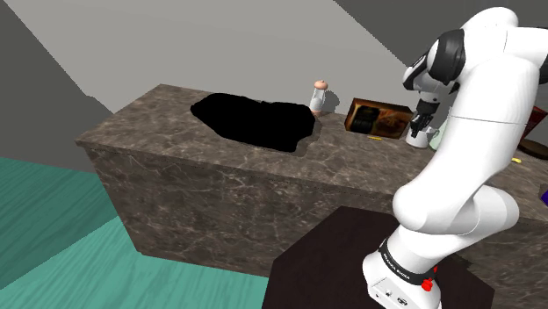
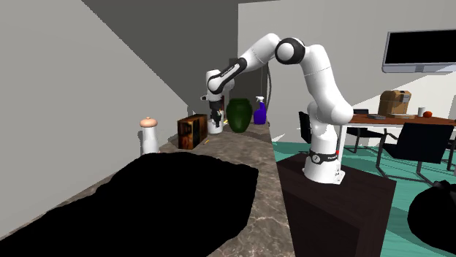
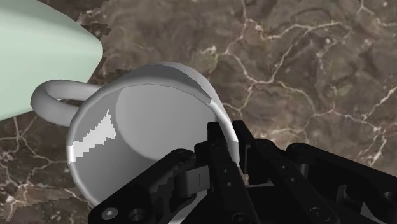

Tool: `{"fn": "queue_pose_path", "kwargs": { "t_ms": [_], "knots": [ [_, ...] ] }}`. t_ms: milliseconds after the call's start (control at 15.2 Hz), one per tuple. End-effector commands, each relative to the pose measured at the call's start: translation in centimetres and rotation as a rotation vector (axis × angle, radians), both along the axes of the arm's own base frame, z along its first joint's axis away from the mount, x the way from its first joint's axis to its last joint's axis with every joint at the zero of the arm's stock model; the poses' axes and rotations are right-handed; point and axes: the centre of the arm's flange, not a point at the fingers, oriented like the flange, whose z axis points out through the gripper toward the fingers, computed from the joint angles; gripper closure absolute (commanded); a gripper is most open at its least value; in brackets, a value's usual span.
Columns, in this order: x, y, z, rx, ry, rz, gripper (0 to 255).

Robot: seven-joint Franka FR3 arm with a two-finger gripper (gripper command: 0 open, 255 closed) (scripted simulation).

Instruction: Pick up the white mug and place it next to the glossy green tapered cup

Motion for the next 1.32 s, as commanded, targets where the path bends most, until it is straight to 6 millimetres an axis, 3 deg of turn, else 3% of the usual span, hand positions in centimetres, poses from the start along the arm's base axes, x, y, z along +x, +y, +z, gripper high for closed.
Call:
{"fn": "queue_pose_path", "kwargs": {
  "t_ms": [0,462,528,858,1122,1254],
  "knots": [
    [0.0,0.0,-0.3,0.000,0.000,0.000,255],
    [0.0,0.0,-0.3,0.000,0.000,0.000,255],
    [0.0,0.0,-0.3,0.000,0.000,0.000,0],
    [0.0,0.0,-0.3,0.000,0.000,0.000,0],
    [0.6,0.2,4.6,0.000,0.000,0.000,0],
    [0.6,0.2,4.6,-0.001,0.000,0.000,0]
  ]
}}
